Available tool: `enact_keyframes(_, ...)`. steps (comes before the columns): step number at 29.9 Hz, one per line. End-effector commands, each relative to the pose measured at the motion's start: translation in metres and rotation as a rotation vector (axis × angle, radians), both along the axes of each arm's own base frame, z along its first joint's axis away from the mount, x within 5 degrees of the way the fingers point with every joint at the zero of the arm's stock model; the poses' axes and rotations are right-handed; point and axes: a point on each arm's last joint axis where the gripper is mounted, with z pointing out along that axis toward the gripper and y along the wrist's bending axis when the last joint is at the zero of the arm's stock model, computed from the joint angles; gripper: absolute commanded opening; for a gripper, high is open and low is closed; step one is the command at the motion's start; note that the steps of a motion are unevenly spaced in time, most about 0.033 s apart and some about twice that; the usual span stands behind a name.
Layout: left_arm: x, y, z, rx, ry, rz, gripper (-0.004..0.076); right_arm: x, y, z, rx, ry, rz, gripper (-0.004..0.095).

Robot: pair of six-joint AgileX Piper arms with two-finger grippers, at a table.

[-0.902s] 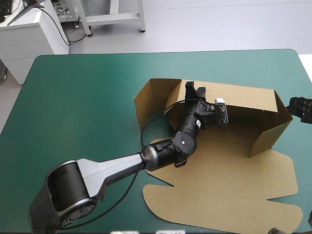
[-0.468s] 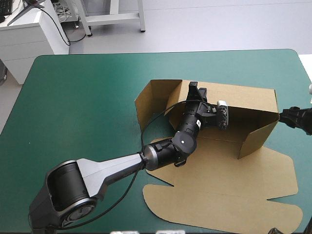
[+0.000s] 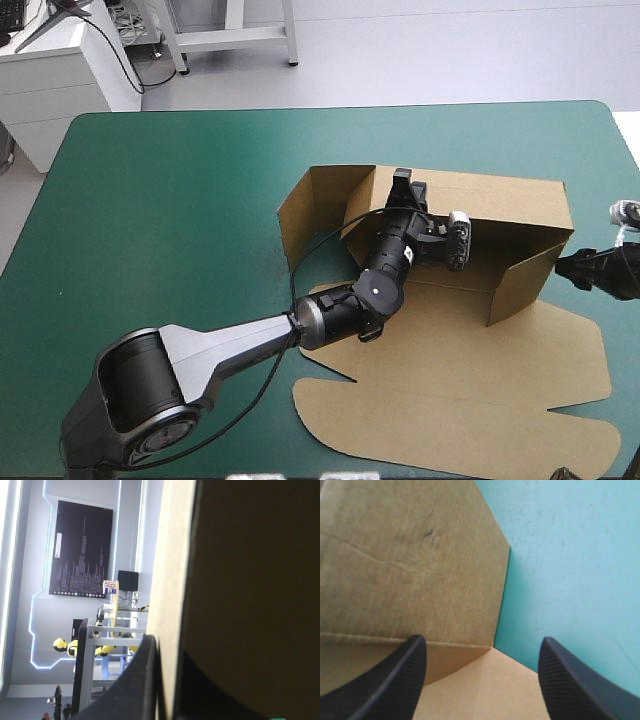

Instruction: Fold the box

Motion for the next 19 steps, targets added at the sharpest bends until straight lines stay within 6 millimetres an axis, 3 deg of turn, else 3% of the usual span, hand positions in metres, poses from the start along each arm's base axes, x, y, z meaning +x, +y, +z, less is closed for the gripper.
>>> enact_keyframes(1, -0.0062, 0.0017, 0.0239, -0.077, 0.007, -0.026, -0.0008, -0.0008, 0.0085, 0.0157, 0.010, -0.086, 0.068, 0.0599)
enact_keyframes(19, -0.0063, 0.0016, 0.0239, -0.077, 0.007, -0.027, -0.0008, 0.0001, 0.0091, 0.0180, -0.073, -0.141, 0.176, 0.0599)
